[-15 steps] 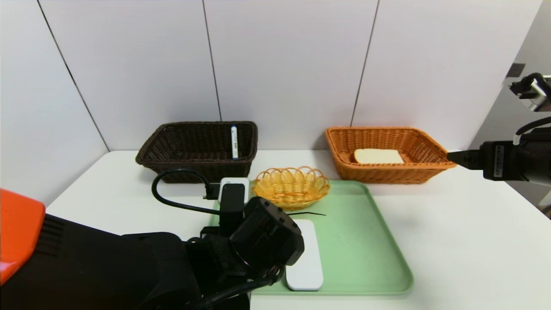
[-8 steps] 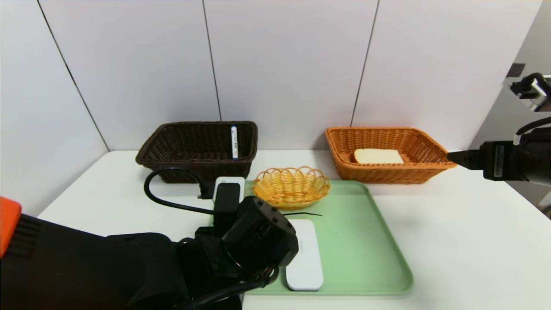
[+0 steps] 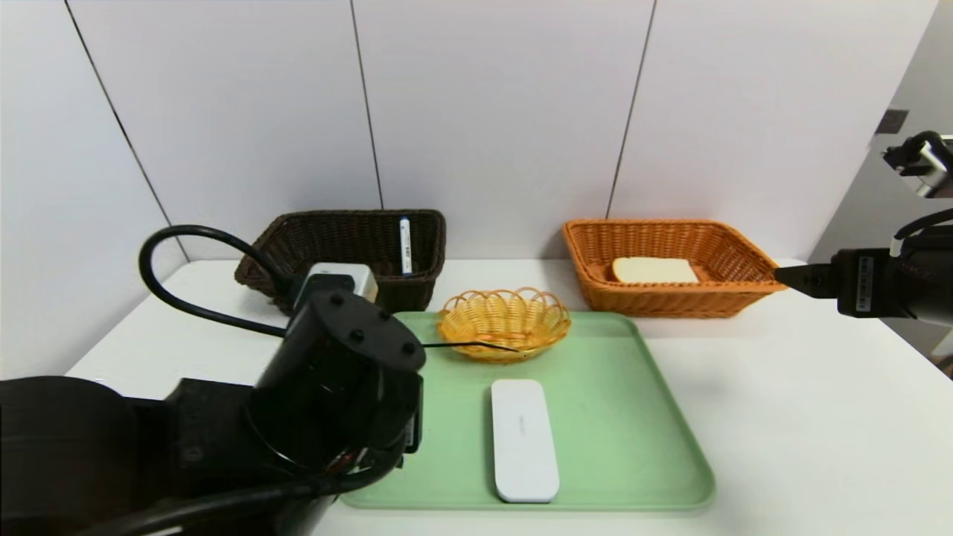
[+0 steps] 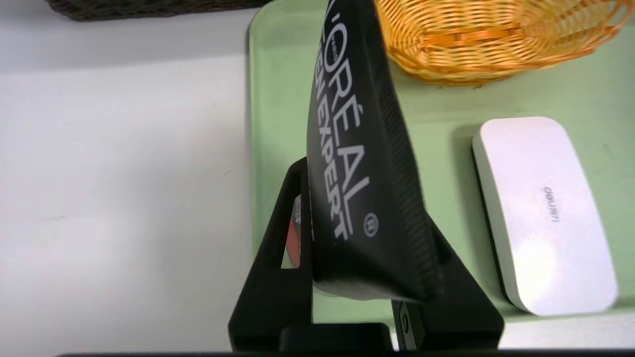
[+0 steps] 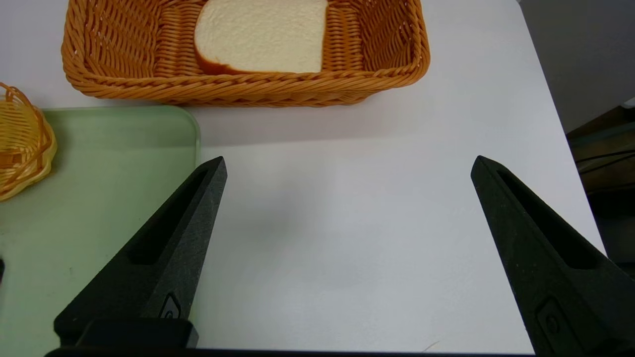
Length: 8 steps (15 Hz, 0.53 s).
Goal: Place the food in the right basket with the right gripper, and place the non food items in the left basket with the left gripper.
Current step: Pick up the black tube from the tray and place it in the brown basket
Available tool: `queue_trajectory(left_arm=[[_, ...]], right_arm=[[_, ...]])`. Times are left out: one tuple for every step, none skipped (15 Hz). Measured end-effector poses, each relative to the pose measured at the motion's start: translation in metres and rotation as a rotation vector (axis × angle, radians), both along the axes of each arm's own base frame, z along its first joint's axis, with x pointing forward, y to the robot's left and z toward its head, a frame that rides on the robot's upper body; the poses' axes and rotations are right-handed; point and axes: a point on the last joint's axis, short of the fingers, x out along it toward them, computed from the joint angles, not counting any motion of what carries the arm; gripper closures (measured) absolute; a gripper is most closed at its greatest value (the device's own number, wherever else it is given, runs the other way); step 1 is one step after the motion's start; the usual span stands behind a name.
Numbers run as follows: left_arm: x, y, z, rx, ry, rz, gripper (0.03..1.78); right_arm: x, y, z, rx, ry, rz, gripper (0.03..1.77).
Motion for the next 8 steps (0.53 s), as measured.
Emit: queue_trajectory(left_arm=[[-0.003,0.005,0.008,-0.011,-0.014,-0.01,1.37],[-0.007,0.011,0.015,-0.02,-0.025,-0.016,1.37],[-0.011,0.016,0.022,-0.034,-0.034,-0.022,1.37],[-0.014,0.02,0.03,-0.052,-0.04,-0.035,1.37],[-0.017,0.025,0.041,-0.073,-0.041,-0.051,1.37],[-0.02,0.03,0.051,-0.091,-0.045,-0.06,1.37],[-0.021,0.034,0.062,-0.108,-0.048,-0.067,1.38],[-0.02,0.04,0.074,-0.125,-0.054,-0.072,1.38]], right_arm=[[0.0,0.0,0.0,0.0,0.0,0.0,0.1],[0.0,0.0,0.0,0.0,0.0,-0.001,0.1],[0.0,0.0,0.0,0.0,0.0,-0.001,0.1],[-0.001,0.0,-0.001,-0.001,0.003,-0.002,0.1],[-0.001,0.0,-0.002,-0.002,0.005,-0.003,0.1],[-0.001,0.0,-0.002,-0.002,0.006,-0.003,0.1],[-0.001,0.0,-0.002,-0.003,0.008,-0.003,0.1],[-0.001,0.0,-0.002,-0.002,0.008,-0.003,0.1]])
